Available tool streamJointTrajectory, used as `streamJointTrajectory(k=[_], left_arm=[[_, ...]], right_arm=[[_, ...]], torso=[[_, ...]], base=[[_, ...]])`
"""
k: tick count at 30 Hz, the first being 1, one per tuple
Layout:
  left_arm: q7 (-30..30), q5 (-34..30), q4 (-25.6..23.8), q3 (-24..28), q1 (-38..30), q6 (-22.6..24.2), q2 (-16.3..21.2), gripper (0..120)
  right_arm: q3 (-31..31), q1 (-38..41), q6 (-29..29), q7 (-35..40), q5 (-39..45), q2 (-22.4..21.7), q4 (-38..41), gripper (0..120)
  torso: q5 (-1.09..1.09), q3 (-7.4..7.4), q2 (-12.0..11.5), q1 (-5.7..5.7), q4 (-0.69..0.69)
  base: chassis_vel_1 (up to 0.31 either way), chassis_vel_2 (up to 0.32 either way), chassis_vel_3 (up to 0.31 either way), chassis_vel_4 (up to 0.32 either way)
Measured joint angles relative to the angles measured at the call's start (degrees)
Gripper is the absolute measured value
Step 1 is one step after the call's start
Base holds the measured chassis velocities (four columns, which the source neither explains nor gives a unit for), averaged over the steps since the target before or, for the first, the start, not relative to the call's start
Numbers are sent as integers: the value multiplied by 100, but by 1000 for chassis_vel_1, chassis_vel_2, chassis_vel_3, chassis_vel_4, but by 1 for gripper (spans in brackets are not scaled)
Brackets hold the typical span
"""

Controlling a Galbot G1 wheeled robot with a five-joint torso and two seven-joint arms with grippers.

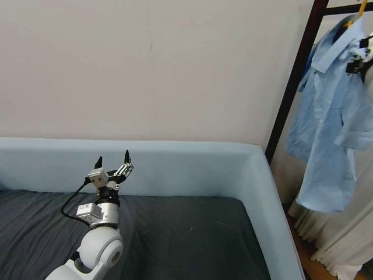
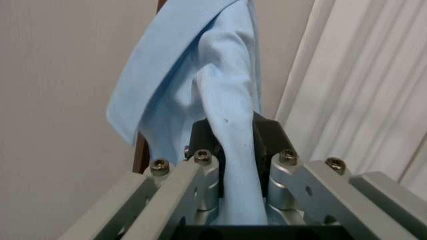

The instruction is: Pick up the clothes from the sofa and hang them on the clothes hanger.

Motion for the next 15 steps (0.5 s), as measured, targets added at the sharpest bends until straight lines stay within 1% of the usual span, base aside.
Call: streamJointTrajectory(k=[1, 2, 5, 10, 15], left_arm=[[0, -1, 13, -2, 0, 0, -2, 100], [0, -1, 13, -2, 0, 0, -2, 100], [-2, -1, 25, 6, -1, 0, -48, 100], [-1, 12, 21, 31, -6, 2, -126, 100], [2, 16, 19, 35, -51, 15, -144, 100]], right_arm=[[-69, 64, 16, 11, -57, 119, -149, 7], [-69, 64, 16, 11, -57, 119, -149, 7], [-208, 188, 53, 241, -51, 398, -546, 7], [-211, 290, 60, 597, 212, 595, -861, 7], [-248, 498, 60, 691, 468, 758, -1130, 7]], torso=[[1, 0, 0, 0, -3], [1, 0, 0, 0, -3], [4, 0, 0, 0, -4], [4, -1, 0, 0, -4], [4, -1, 0, 0, -3]], base=[[0, 0, 0, 0], [0, 0, 0, 0], [0, 0, 0, 0], [0, 0, 0, 0], [0, 0, 0, 0]])
